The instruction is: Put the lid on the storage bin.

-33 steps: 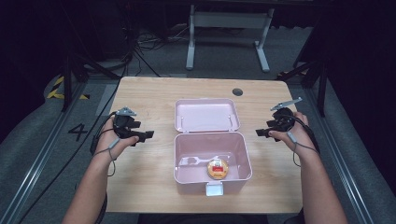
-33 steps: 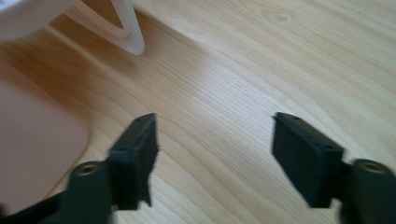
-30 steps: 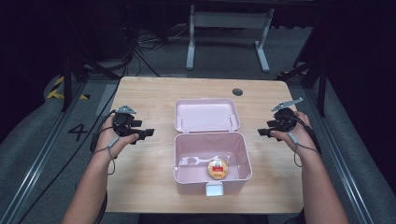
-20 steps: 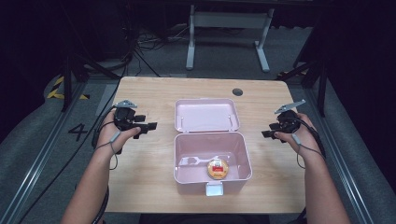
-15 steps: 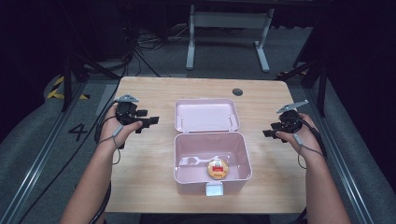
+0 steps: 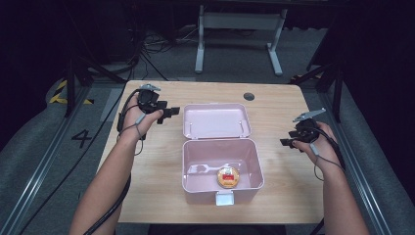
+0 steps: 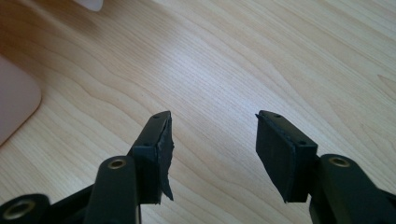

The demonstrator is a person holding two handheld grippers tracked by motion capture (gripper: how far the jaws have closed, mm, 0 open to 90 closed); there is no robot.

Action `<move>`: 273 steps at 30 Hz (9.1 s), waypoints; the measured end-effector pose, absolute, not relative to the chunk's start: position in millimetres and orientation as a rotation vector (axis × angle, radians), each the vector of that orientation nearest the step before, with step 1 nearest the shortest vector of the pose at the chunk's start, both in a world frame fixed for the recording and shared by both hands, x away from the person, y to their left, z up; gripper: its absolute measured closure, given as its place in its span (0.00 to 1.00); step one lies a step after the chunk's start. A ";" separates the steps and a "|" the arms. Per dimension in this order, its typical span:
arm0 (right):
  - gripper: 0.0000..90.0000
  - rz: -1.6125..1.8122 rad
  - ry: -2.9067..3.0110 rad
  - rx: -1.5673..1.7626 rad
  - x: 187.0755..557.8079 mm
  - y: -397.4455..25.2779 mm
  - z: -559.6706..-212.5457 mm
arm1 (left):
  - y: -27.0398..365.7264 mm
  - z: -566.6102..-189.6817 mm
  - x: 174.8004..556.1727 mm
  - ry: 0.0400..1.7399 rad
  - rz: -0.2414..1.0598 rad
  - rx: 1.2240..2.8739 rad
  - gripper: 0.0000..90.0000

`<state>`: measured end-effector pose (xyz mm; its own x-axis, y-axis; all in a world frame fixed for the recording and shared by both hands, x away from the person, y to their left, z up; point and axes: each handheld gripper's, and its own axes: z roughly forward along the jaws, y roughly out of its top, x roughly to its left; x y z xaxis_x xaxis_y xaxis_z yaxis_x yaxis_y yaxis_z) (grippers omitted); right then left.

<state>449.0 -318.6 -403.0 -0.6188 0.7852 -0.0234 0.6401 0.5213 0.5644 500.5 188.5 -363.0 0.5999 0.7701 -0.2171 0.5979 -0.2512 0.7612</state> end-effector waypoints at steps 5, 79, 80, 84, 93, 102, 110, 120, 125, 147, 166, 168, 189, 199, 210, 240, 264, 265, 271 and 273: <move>0.52 0.713 2.504 1.172 446.3 -319.5 -405.1 | 178.6 -372.6 514.3 1.080 0.222 1.960 0.38; 0.65 0.931 2.548 1.179 408.4 -292.5 -375.8 | 145.7 -313.7 523.9 1.065 0.238 1.966 0.87; 0.66 0.932 2.552 1.171 407.8 -291.2 -375.2 | 146.2 -312.3 523.1 1.050 0.249 1.966 0.87; 0.69 0.941 2.570 1.166 402.9 -285.9 -369.9 | 147.2 -307.4 517.4 1.025 0.263 1.959 0.87; 0.80 0.998 2.586 1.181 394.5 -279.6 -357.5 | 152.5 -291.2 496.9 0.939 0.327 1.945 0.86; 0.89 1.077 2.609 1.117 388.3 -271.0 -348.0 | 147.2 -280.0 482.1 0.835 0.402 1.950 0.86; 0.90 1.115 2.622 1.069 381.2 -264.6 -340.1 | 148.1 -273.6 468.3 0.783 0.429 1.940 0.85; 0.90 1.117 2.624 1.043 376.1 -257.4 -335.7 | 151.3 -265.1 447.7 0.724 0.435 1.930 0.82; 0.90 1.108 2.629 1.035 375.9 -256.3 -335.7 | 153.8 -265.1 441.2 0.712 0.416 1.907 0.80; 0.90 1.159 2.614 0.988 370.2 -250.0 -328.7 | 154.3 -258.6 399.7 0.642 0.423 1.915 0.74; 1.00 1.357 2.468 0.917 359.9 -250.7 -312.5 | 154.7 -265.8 367.4 0.593 0.439 1.907 0.70; 1.00 1.375 2.453 0.909 358.9 -250.7 -311.2 | 154.6 -267.0 364.6 0.592 0.439 1.905 0.69; 1.00 1.462 2.429 0.859 352.3 -247.3 -305.0 | 163.0 -278.8 338.2 0.551 0.335 1.958 0.60; 1.00 1.471 2.433 0.854 351.8 -246.1 -304.9 | 167.3 -288.7 333.7 0.578 0.224 2.022 0.46; 1.00 1.469 2.438 0.857 351.3 -246.8 -304.4 | 183.5 -291.9 339.0 0.625 0.239 2.051 0.41; 0.99 1.370 2.582 0.835 344.3 -244.9 -303.7 | 246.6 -330.0 391.6 0.815 0.352 1.978 0.35; 1.00 1.172 2.751 0.794 334.2 -235.7 -304.3 | 265.1 -360.2 411.0 0.951 0.302 1.995 0.34; 1.00 1.162 2.759 0.796 333.2 -235.2 -304.2 | 265.9 -361.0 412.0 0.947 0.308 1.995 0.34; 1.00 1.122 2.788 0.782 330.4 -233.0 -303.8 | 268.4 -366.4 414.7 0.977 0.297 2.011 0.34; 1.00 1.109 2.800 0.785 329.9 -232.4 -304.5 | 268.4 -370.0 416.4 0.988 0.296 2.028 0.33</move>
